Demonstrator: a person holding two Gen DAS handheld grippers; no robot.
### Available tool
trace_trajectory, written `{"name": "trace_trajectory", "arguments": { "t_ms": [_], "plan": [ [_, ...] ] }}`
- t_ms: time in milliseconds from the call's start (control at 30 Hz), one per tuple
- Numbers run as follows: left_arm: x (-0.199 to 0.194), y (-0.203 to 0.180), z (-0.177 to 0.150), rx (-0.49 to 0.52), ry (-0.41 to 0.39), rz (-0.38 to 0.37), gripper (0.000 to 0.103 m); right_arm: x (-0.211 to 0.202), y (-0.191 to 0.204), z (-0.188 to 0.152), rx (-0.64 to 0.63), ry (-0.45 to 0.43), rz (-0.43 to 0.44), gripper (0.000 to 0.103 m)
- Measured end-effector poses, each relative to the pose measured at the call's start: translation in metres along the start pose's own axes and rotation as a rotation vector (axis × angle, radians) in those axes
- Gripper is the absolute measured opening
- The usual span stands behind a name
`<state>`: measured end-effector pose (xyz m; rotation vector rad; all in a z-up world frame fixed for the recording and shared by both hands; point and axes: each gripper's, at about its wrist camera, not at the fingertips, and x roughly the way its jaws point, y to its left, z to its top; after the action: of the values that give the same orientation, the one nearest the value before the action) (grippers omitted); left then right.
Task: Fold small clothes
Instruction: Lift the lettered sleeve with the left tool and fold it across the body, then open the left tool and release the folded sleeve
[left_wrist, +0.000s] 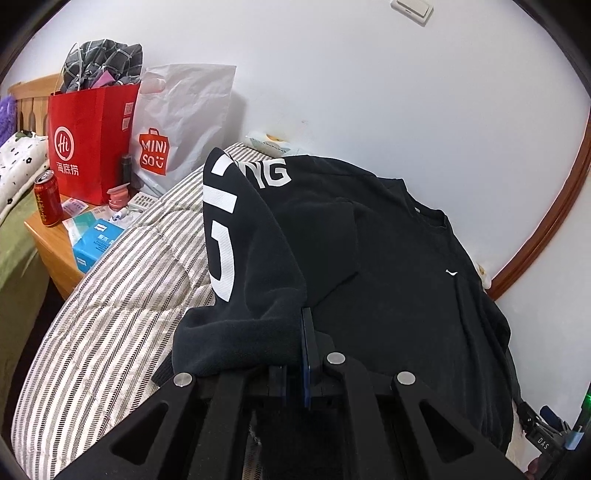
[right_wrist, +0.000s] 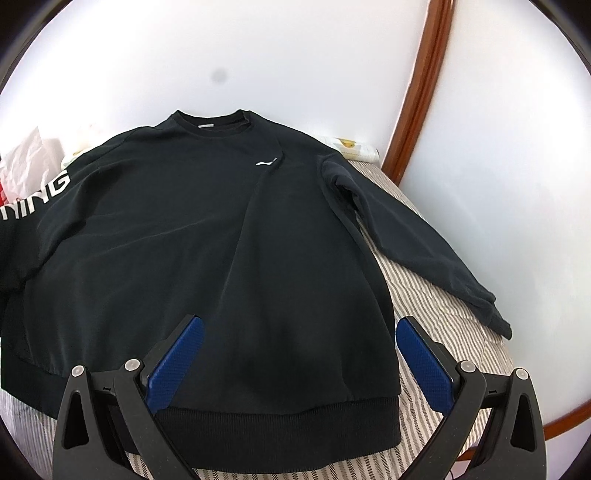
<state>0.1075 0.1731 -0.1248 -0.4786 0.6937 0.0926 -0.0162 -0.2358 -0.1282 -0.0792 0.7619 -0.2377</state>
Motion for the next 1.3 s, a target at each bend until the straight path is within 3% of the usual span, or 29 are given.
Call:
{"name": "trace_trajectory", "arguments": {
  "t_ms": [800, 1033, 1300],
  "plan": [
    [0.003, -0.011, 0.000, 0.020, 0.005, 0.043, 0.006, 0.015, -0.001, -0.006, -0.024, 0.007, 0.008, 0.102],
    [0.006, -0.034, 0.007, 0.071, 0.009, 0.063, 0.006, 0.014, -0.016, -0.005, 0.007, -0.015, 0.022, 0.102],
    [0.017, -0.099, 0.027, 0.166, 0.006, 0.056, 0.006, 0.018, -0.044, 0.006, 0.020, -0.065, 0.040, 0.102]
  ]
}}
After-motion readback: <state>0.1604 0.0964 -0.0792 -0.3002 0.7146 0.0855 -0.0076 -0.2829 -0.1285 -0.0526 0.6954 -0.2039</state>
